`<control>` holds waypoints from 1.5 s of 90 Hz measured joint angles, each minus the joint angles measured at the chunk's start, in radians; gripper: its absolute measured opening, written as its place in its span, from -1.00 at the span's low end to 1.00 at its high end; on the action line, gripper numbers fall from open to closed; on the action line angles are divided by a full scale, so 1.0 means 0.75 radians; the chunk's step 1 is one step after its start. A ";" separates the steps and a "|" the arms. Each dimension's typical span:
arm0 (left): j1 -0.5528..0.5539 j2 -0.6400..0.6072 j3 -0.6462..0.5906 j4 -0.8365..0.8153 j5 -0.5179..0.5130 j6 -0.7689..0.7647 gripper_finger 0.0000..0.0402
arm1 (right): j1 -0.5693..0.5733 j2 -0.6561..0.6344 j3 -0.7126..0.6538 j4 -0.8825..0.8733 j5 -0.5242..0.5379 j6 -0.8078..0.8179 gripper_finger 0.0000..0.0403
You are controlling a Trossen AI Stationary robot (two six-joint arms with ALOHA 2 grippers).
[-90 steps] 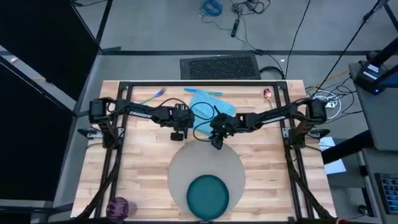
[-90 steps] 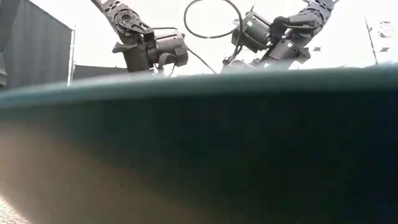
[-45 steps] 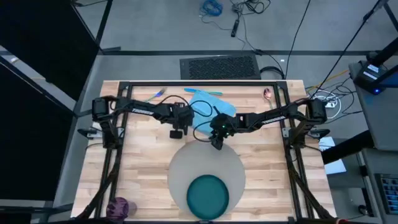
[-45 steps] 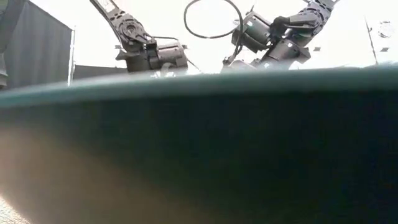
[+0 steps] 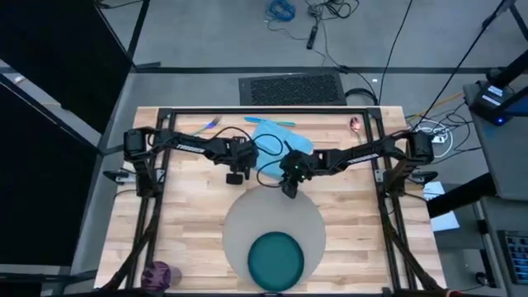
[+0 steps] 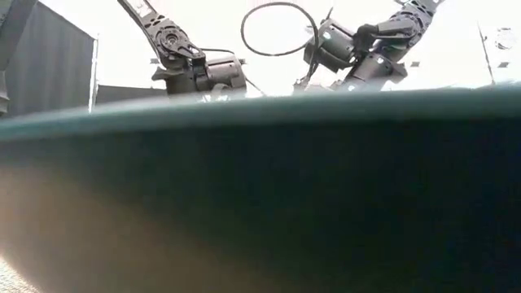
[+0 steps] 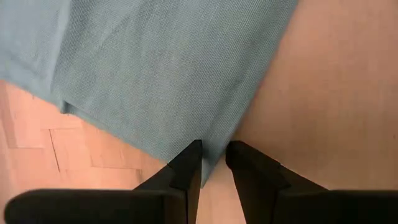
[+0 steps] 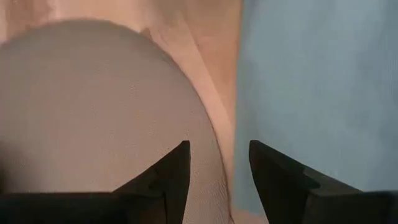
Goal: Set table place
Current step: Fold the blue napkin
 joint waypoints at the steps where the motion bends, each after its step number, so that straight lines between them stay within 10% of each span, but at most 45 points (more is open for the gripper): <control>1: 0.000 0.000 0.000 0.000 0.000 0.000 -0.63 | 0.000 0.000 0.000 -0.005 0.000 -0.003 -0.26; 51: 0.000 0.003 -0.002 0.001 0.003 -0.013 -0.63 | 0.000 0.172 0.008 0.032 0.034 -0.007 -0.28; 86: 0.000 0.004 -0.003 0.002 0.006 -0.077 -0.63 | -0.001 0.166 0.003 0.015 0.088 0.000 -0.95; 135: -0.006 -0.095 0.063 0.045 -0.028 -0.218 -1.00 | 0.000 -0.023 -0.007 -0.065 0.169 -0.019 -1.00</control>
